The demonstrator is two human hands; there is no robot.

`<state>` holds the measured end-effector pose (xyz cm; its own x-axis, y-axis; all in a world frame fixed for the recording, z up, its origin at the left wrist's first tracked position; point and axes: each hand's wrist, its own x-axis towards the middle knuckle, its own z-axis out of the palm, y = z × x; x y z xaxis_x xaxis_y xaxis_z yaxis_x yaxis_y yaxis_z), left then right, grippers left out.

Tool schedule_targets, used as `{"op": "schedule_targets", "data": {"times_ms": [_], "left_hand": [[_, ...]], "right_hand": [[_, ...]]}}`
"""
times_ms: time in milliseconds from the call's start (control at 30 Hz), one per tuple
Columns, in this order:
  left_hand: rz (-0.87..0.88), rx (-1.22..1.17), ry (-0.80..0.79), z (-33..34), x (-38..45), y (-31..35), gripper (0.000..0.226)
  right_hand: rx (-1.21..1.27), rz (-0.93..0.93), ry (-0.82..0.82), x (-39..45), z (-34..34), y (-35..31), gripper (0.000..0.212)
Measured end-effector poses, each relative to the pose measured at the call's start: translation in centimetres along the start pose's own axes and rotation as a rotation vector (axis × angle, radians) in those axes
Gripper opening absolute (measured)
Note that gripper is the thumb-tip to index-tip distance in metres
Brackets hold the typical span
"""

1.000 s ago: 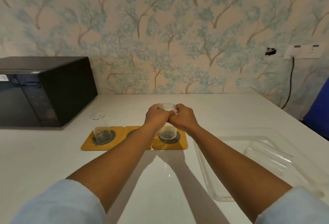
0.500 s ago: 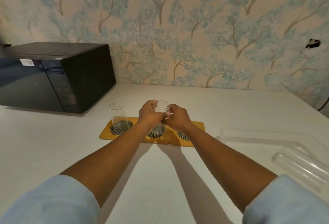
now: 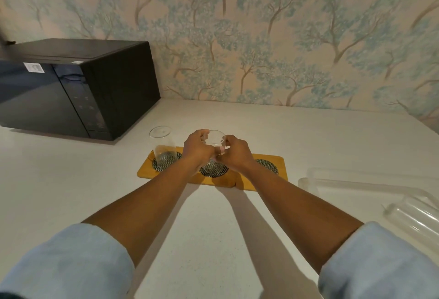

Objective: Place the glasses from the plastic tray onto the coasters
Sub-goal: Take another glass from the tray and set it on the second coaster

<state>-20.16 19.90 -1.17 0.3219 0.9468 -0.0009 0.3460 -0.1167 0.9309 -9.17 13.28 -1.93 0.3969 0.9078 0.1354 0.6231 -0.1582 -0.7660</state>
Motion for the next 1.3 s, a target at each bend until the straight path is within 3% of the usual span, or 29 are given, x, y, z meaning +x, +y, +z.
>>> {"op": "schedule_targets", "data": {"times_ms": [400, 533, 667, 733, 1033, 1300], "left_hand": [[-0.036, 0.035, -0.004, -0.1, 0.5, -0.6, 0.087], [-0.036, 0.11, -0.011, -0.3, 0.3, -0.5, 0.07], [-0.044, 0.138, 0.024, -0.3, -0.1, 0.0, 0.098], [-0.012, 0.132, 0.066, -0.2, -0.4, 0.3, 0.102], [0.219, 0.164, 0.235, 2.9, -2.8, 2.3, 0.077], [0.312, 0.154, 0.091, 8.4, -5.9, 4.9, 0.075]], "right_hand": [[-0.026, 0.001, -0.019, 0.5, 1.0, 0.4, 0.067], [-0.053, 0.006, -0.029, 0.4, 1.1, 0.3, 0.069], [-0.072, 0.043, -0.023, 0.5, 0.3, 0.2, 0.084], [-0.061, 0.059, -0.013, 0.5, -0.4, 0.2, 0.085], [-0.038, 0.104, 0.175, -1.7, -5.0, 2.0, 0.076], [-0.061, 0.168, 0.33, -5.5, -10.6, 4.9, 0.071]]}}
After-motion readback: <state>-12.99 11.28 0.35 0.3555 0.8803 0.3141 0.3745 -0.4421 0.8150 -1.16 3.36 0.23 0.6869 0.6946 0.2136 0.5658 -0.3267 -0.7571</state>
